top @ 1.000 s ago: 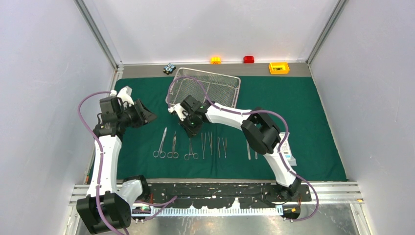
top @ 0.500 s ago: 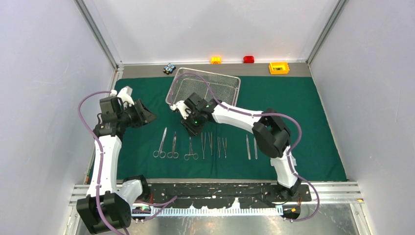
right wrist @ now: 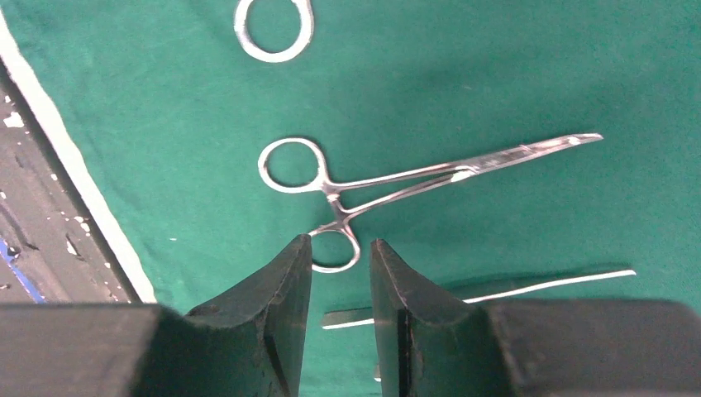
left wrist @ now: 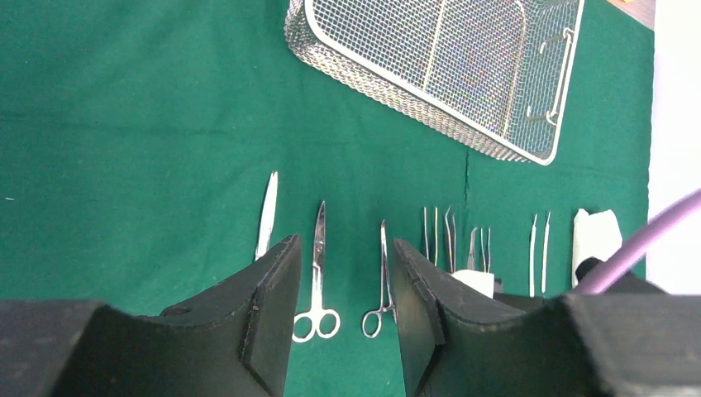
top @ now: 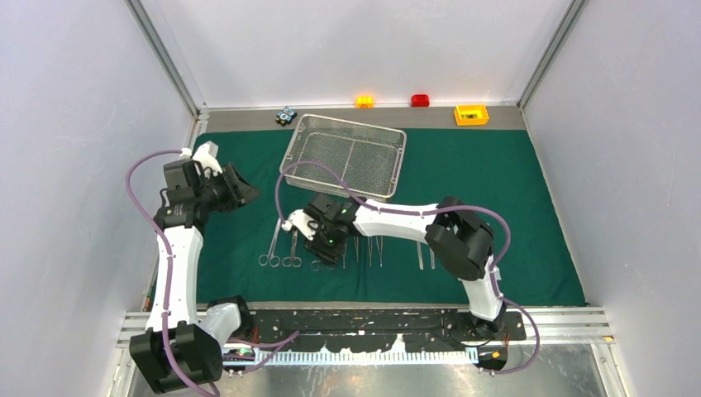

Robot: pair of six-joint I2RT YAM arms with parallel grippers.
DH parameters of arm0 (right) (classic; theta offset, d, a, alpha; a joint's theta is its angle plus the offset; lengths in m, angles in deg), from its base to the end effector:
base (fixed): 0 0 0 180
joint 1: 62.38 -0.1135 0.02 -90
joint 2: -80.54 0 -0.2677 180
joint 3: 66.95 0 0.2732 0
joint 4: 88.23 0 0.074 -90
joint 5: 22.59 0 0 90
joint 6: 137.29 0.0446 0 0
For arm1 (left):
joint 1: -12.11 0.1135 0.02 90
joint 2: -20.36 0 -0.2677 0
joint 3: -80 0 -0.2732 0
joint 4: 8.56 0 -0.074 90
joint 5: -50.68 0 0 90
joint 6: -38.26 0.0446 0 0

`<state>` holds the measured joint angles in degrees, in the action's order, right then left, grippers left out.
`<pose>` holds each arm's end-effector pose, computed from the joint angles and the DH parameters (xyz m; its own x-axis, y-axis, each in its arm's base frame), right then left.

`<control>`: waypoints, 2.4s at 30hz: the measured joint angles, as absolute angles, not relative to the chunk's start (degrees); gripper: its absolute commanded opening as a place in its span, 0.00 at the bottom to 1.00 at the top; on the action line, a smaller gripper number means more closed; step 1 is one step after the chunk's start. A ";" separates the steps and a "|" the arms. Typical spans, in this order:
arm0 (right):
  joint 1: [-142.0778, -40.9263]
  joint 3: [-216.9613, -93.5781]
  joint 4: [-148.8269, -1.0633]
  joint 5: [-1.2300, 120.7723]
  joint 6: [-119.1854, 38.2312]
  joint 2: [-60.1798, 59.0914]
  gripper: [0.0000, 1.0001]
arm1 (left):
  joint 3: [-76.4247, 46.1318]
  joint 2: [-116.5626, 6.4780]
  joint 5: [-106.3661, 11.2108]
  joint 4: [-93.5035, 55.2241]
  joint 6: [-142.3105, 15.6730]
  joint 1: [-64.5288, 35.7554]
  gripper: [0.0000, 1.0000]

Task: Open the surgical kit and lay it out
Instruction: Place the medical item in the surgical kit.

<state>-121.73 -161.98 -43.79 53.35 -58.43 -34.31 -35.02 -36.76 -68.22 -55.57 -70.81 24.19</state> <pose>0.2152 0.3844 0.1582 -0.2789 -0.8383 -0.4684 -0.9603 0.2464 0.1308 0.2323 0.0277 0.3043 -0.6434 -0.4302 -0.6332 -0.0285 0.8401 -0.5417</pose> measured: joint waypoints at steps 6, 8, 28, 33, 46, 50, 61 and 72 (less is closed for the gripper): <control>-123.67 -161.85 -44.21 53.89 -59.24 -34.33 0.38 | -34.94 -36.76 -67.83 -55.61 -70.81 24.54 0.46; -123.74 -161.87 -44.27 54.59 -59.26 -34.35 0.38 | -34.94 -36.76 -67.81 -55.64 -70.81 24.65 0.46; -125.07 -162.92 -44.27 58.11 -59.43 -36.37 0.30 | -34.94 -36.74 -67.85 -55.61 -70.83 24.89 0.46; -125.42 -163.69 -44.32 58.55 -59.43 -36.89 0.27 | -34.94 -36.74 -67.87 -55.61 -70.83 24.91 0.46; -125.42 -164.08 -44.25 59.38 -60.94 -37.17 0.17 | -34.96 -36.74 -67.89 -55.59 -70.85 25.00 0.46; -125.42 -164.41 -44.23 59.38 -61.42 -37.39 0.16 | -34.96 -36.74 -67.92 -55.59 -70.85 25.00 0.46; -125.44 -165.52 -44.21 59.36 -62.27 -38.14 0.14 | -34.96 -36.74 -68.05 -55.61 -70.85 25.33 0.46; -125.73 -165.68 -44.21 59.34 -64.18 -38.24 0.11 | -34.96 -36.72 -68.07 -55.61 -70.85 25.33 0.46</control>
<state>-125.73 -165.68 -44.21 59.34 -64.18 -38.24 -34.96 -36.72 -68.07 -55.61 -70.85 25.33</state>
